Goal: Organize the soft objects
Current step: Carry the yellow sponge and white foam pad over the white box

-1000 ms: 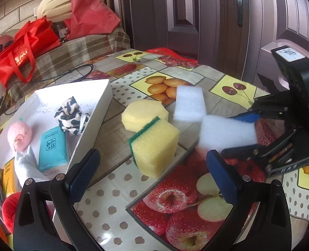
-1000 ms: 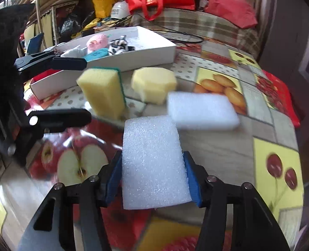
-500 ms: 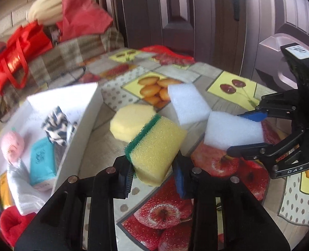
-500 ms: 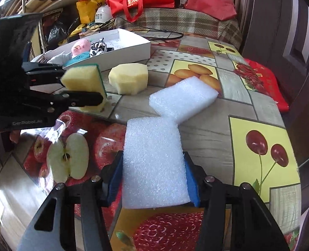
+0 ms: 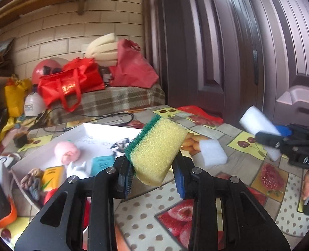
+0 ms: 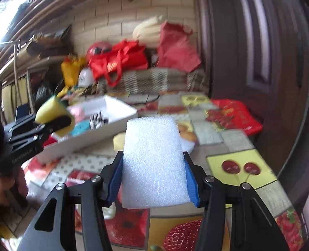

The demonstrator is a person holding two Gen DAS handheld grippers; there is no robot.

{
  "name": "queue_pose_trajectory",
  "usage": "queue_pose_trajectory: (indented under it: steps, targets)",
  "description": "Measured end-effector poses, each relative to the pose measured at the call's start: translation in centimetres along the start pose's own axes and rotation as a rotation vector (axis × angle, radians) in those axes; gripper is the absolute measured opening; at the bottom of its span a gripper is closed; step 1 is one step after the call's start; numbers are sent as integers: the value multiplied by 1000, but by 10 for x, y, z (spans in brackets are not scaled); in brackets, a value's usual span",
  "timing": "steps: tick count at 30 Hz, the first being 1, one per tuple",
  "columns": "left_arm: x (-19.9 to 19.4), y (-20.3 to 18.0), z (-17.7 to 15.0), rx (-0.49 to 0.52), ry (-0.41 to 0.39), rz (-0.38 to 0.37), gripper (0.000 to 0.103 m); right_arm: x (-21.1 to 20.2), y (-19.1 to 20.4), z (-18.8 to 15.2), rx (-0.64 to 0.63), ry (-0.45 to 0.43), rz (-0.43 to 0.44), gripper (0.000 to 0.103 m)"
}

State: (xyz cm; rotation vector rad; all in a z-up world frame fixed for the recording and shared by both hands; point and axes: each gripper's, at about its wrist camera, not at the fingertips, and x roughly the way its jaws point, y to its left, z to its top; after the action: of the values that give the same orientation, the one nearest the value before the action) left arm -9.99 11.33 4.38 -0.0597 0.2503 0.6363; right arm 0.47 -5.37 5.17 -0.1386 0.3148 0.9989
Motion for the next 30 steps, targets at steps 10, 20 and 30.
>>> queue_pose_trajectory:
  steps: [10,20,30]
  targets:
    - [-17,24,-9,-35,9,87,32,-20,25,2,20,-135,-55,53]
    - [-29,34,-15,-62,24,121,32,-21,27,-2,32,-122,-80,53]
    - [-33,48,-18,-74,28,149,32,-10,43,-2,15,-88,-58,53]
